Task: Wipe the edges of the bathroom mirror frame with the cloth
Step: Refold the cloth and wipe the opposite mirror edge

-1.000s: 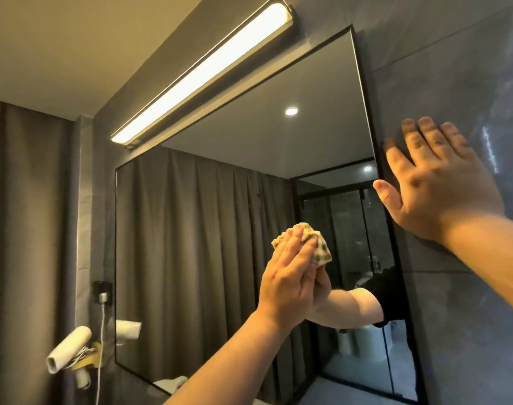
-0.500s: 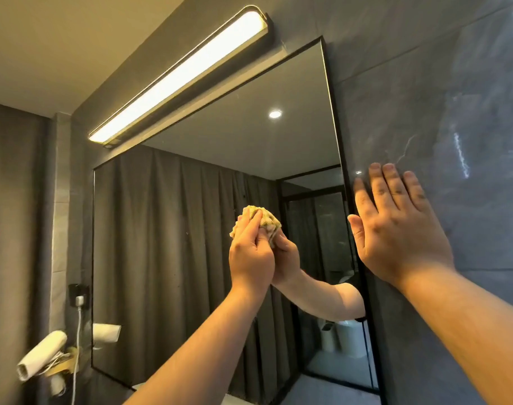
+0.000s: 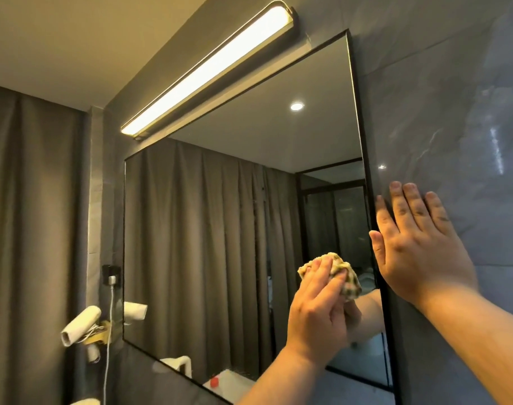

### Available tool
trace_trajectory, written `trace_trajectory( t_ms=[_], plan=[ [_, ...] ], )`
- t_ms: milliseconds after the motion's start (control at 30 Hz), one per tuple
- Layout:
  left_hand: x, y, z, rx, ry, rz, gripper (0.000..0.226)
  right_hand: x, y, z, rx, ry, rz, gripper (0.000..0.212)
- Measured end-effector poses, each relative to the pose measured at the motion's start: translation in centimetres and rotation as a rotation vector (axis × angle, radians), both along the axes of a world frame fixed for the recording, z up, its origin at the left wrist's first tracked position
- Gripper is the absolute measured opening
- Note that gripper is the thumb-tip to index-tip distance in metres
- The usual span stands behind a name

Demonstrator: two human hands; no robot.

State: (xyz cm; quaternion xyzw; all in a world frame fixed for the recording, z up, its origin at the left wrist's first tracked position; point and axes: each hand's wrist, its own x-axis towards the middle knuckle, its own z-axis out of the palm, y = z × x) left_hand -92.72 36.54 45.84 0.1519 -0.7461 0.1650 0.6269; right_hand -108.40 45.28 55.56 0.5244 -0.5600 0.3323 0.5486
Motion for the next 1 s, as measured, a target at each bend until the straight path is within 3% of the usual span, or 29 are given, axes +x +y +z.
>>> trace_trajectory(
  t_ms=[167, 367, 500, 900, 1000],
  plan=[
    [1.9, -2.1, 0.7, -0.042, -0.023, 0.026, 0.031, 0.2, 0.1, -0.2, -0.002, -0.004, 0.009, 0.061],
    [4.8, -5.7, 4.3, 0.107, 0.309, 0.018, 0.044, 0.3, 0.1, -0.2, -0.004, -0.007, -0.004, 0.061],
    [7.3, -8.0, 6.9, 0.359, 0.552, 0.008, 0.037, 0.0, -0.1, -0.3, -0.016, 0.007, -0.01, 0.061],
    [17.6, -16.0, 9.3, 0.643, 0.852, 0.134, 0.028, 0.0, -0.3, -0.3, -0.06, 0.02, -0.002, 0.059],
    [18.1, -16.9, 10.6, 0.684, 0.93, 0.038, 0.025, -0.1, -0.4, -0.3, -0.072, 0.028, -0.014, 0.059]
  ],
)
